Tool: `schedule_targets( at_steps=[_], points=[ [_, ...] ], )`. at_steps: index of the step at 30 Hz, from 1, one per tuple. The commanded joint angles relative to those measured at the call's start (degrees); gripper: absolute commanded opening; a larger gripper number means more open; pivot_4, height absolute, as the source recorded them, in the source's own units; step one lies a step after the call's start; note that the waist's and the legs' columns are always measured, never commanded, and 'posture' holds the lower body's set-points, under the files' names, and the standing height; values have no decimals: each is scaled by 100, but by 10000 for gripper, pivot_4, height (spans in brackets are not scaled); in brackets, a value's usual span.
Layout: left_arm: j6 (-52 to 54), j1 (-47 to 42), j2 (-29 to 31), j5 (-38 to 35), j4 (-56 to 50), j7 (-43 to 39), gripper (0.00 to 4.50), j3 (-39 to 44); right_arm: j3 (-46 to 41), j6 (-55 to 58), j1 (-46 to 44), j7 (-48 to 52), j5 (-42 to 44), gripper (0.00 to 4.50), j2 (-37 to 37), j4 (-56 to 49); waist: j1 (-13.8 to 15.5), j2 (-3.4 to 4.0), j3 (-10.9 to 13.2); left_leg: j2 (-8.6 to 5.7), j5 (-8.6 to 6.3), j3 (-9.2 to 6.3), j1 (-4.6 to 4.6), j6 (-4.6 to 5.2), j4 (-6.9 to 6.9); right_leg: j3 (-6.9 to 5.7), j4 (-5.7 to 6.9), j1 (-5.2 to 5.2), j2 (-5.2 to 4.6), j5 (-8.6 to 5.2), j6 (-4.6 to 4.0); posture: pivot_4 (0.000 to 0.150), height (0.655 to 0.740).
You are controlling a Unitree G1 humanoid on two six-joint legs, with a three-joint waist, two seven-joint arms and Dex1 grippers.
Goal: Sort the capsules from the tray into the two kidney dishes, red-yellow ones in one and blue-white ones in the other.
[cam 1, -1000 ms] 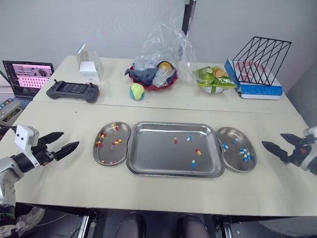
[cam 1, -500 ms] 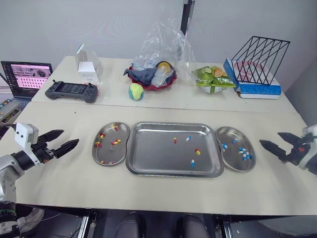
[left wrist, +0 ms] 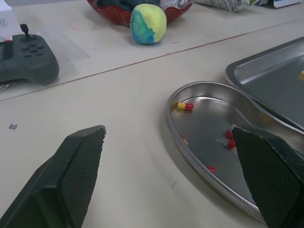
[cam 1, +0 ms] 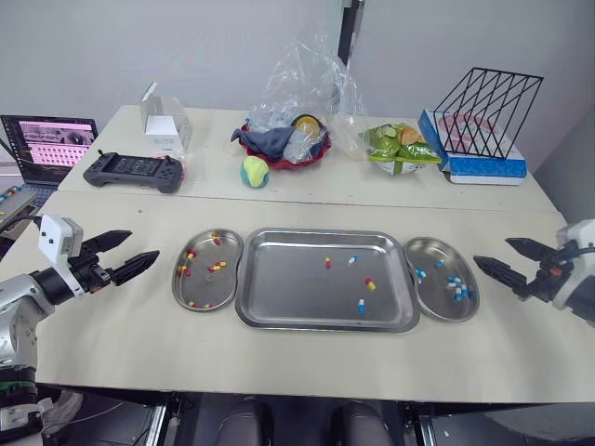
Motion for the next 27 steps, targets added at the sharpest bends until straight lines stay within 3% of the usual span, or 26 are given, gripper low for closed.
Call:
schedule_targets(
  at_steps=[1,6,14,23,27],
  points=[
    [-238,-55,86,9,-92,18,44627,113,263,239,-230,-119,214,45000,163,-679,-1,0,0,2,0,0,0,0,0,0,0,0,1,0,0,1500,6880],
    [-67,89,141,-148,-350,-53,44627,168,522,524,-539,-153,344,45000,274,-1041,8,0,0,1,0,0,-1,0,0,2,1,-3,0,0,0,1500,6880],
    [1345,263,36,-837,-2120,-94,44627,-369,498,896,-460,244,799,45000,122,-1685,83,0,1,-2,-2,-2,-2,3,5,0,-3,3,-3,0,0,1500,6880],
    [2110,-825,-640,-363,-3130,668,44627,-2125,-466,798,533,865,1120,45000,-282,-2076,171,-2,1,-16,-2,-11,-2,6,12,2,-3,14,0,2,4,1500,6880],
    [2453,-1588,-1356,-96,-3058,1222,44627,-2822,-1078,608,1239,965,921,45000,-319,-2223,201,-3,1,-20,-1,-16,-2,6,15,2,-3,19,2,2,5,1500,6880]
  ],
)
